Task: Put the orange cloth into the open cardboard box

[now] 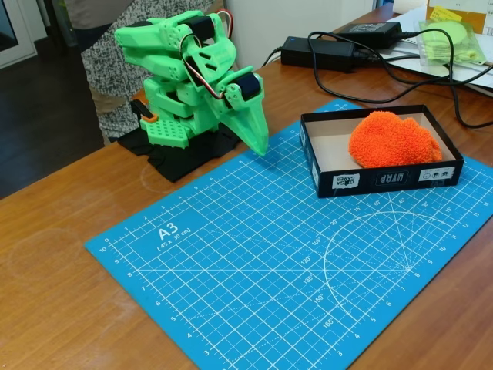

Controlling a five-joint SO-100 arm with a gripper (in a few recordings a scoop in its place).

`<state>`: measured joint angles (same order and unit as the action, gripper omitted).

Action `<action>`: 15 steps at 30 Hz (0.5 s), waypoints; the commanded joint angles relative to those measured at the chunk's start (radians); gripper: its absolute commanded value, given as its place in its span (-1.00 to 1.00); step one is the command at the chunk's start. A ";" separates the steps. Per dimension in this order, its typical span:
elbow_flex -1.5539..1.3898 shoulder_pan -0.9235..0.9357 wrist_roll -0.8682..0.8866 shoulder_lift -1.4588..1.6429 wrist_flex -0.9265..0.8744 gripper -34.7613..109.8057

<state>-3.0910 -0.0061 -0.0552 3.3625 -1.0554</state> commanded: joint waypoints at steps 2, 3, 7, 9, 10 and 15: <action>0.000 0.025 0.003 0.011 0.002 -0.53; 0.000 0.025 0.003 0.011 0.002 -0.53; 0.000 0.025 0.003 0.011 0.002 -0.53; 0.000 0.026 0.005 0.011 0.002 -0.53; 0.000 0.026 0.003 0.011 0.002 -0.53; 0.000 0.028 0.006 0.011 0.002 -0.53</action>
<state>-3.0910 0.0061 -0.0383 3.3625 -1.0554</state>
